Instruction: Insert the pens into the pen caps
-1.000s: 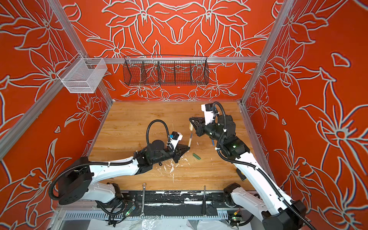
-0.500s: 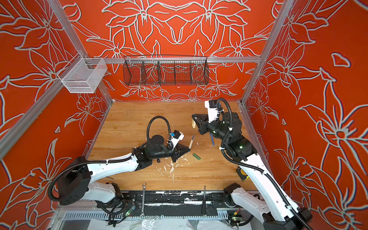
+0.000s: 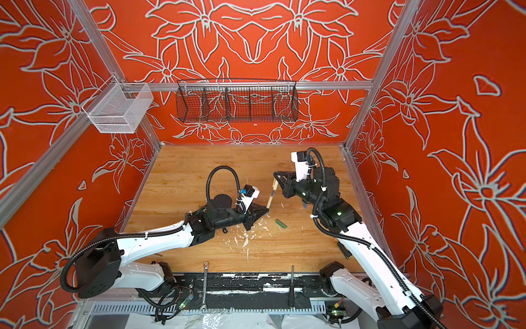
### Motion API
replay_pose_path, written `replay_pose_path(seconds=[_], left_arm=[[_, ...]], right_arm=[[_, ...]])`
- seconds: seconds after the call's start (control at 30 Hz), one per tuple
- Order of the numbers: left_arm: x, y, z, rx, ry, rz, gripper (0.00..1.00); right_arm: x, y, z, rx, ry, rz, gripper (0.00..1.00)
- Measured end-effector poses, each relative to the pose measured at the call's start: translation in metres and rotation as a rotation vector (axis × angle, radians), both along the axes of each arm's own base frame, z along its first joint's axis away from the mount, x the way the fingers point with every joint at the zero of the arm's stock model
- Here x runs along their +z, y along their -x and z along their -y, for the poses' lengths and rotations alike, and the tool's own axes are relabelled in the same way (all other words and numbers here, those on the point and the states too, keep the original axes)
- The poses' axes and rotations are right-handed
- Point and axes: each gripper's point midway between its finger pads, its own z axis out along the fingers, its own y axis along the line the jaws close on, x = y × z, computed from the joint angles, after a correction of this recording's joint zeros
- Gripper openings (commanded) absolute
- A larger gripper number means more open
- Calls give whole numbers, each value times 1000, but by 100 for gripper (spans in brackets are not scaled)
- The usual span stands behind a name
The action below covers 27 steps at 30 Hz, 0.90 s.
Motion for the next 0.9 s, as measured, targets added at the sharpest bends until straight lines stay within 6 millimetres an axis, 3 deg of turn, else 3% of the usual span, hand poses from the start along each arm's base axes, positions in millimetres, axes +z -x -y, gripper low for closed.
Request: replay_pose_path(seconds=[0.27, 0.9], left_arm=[[-11, -4, -4, 113, -90, 69, 0], [-7, -16, -12, 208, -99, 113, 0]], right_arm=[[12, 2, 4, -18, -28, 30, 0], [20, -6, 3, -35, -61, 65, 0]])
